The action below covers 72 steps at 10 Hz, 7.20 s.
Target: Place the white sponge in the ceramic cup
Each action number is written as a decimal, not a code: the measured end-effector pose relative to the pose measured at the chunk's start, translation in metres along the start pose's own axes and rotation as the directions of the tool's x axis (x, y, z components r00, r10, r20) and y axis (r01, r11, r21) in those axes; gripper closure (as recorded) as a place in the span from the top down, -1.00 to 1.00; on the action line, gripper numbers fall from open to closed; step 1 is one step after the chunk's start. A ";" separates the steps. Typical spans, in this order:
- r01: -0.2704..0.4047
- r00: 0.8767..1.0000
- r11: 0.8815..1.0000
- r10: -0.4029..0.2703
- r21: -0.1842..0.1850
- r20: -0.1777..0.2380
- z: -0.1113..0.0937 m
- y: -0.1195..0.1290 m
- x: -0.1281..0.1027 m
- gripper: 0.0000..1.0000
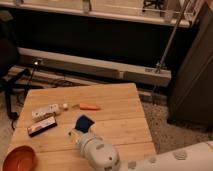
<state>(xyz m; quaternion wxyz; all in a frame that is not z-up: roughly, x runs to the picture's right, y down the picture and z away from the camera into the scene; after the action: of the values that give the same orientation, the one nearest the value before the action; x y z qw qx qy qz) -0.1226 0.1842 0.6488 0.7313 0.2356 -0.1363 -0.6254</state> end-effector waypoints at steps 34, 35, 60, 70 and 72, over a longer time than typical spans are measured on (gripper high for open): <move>0.170 0.978 0.936 -0.121 -0.308 0.172 0.021 0.013 -0.018 -1.00; 0.173 0.976 0.935 -0.122 -0.309 0.178 0.022 0.013 -0.019 -1.00; 0.165 0.970 0.924 -0.089 -0.344 0.225 0.036 0.014 -0.025 0.60; -0.061 0.993 0.967 0.083 -0.249 0.079 0.021 0.001 0.015 0.60; -0.230 0.970 0.950 0.241 -0.210 0.027 0.023 0.015 0.033 0.60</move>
<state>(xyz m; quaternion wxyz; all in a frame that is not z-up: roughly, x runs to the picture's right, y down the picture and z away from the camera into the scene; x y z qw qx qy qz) -0.1151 0.1494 0.6726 0.8173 0.1246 -0.1171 -0.5503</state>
